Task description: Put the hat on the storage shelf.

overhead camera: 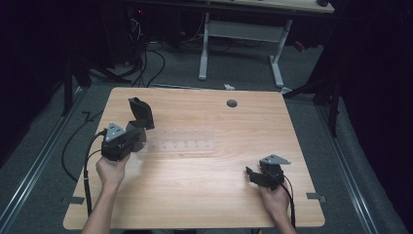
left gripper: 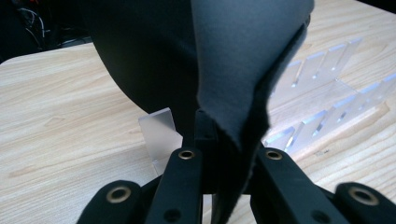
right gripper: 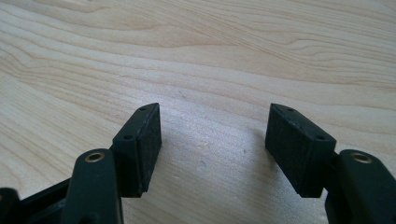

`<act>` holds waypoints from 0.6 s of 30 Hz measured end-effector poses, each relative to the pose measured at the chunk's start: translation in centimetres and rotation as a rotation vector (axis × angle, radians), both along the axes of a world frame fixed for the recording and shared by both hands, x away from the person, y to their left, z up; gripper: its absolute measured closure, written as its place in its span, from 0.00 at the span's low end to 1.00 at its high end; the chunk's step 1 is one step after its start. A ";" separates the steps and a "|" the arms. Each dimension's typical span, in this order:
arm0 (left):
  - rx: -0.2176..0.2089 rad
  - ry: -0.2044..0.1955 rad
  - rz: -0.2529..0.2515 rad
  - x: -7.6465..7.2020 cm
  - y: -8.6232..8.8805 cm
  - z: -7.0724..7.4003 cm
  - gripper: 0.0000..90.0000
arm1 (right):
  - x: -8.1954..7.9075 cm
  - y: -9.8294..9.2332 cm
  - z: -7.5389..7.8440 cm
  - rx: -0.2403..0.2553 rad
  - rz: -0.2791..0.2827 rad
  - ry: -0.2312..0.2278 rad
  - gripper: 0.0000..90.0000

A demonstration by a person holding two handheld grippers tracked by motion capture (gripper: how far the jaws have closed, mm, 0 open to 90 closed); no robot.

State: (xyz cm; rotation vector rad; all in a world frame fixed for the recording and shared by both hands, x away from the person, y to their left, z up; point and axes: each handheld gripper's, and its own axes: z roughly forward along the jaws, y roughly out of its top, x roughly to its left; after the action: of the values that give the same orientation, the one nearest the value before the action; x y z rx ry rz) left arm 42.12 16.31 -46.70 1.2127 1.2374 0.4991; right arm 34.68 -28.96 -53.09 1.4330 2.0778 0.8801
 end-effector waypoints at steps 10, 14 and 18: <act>-0.031 0.030 -0.005 -0.6 0.4 -0.3 0.91 | 0.0 0.0 0.0 0.000 0.001 0.000 0.40; -0.047 0.030 0.010 -0.7 0.6 -0.2 0.78 | 0.0 0.0 0.0 0.000 0.001 0.000 0.40; -0.050 0.038 0.039 -0.8 1.0 -0.1 0.63 | 0.0 0.0 0.0 0.001 0.000 0.001 0.40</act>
State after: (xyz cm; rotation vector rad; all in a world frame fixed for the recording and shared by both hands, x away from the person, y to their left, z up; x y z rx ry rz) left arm 41.32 17.29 -46.82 1.1621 1.3003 0.4725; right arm 34.67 -28.94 -53.09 1.4344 2.0786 0.8812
